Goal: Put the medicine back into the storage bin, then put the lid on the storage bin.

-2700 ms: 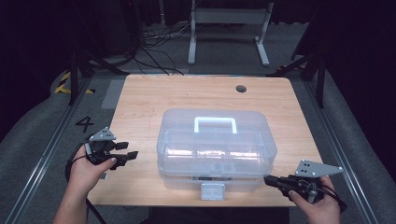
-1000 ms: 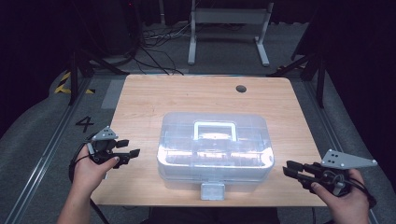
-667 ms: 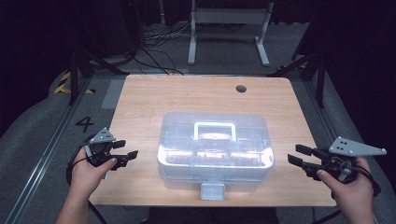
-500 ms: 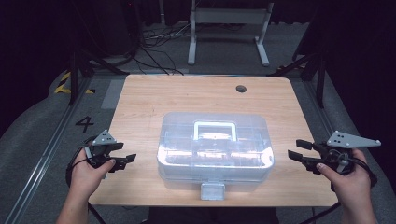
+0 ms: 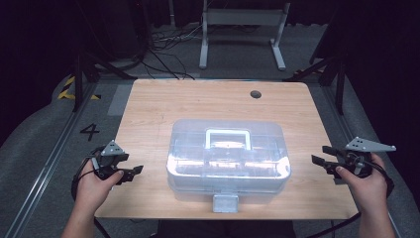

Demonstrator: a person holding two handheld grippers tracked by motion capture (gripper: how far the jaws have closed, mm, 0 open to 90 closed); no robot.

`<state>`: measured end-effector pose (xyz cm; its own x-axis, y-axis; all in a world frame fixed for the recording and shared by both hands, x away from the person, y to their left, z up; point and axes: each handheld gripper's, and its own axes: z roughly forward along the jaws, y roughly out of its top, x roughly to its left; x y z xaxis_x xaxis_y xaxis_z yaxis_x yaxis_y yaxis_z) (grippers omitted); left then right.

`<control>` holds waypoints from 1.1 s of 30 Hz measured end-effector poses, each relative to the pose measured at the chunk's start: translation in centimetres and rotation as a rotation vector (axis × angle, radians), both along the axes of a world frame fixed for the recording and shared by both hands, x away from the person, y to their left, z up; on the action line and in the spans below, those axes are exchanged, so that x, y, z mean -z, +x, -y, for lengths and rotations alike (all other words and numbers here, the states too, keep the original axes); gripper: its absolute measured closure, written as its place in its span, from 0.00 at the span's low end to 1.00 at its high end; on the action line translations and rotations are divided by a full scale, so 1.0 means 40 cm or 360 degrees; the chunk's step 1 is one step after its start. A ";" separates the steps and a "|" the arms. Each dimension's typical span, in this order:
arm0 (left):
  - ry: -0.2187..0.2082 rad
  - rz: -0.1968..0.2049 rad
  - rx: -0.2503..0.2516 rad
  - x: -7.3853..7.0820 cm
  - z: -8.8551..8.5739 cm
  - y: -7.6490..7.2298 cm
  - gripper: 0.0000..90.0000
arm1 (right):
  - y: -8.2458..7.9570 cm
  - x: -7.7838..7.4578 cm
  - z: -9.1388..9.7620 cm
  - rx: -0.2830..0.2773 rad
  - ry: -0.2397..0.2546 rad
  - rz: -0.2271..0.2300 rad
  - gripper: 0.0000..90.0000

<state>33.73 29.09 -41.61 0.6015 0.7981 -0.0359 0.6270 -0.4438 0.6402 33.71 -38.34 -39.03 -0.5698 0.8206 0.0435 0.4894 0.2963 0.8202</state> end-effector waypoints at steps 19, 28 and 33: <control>0.0123 -0.0093 -0.0027 0.064 -0.003 0.022 0.30 | 0.041 0.133 0.036 0.0066 -0.0084 -0.0092 0.39; 0.0116 -0.0061 0.0003 0.106 -0.001 0.037 0.26 | 0.066 0.181 0.024 0.0058 -0.0079 -0.0062 0.37; 0.0122 -0.0022 -0.0017 0.115 -0.004 0.041 0.24 | 0.076 0.206 0.019 0.0078 -0.0086 -0.0077 0.35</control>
<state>35.37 29.26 -46.21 0.5928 0.8052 0.0175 0.6405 -0.4845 0.5958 36.77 -39.10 -47.26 -0.5273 0.8493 0.0247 0.5430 0.3144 0.7786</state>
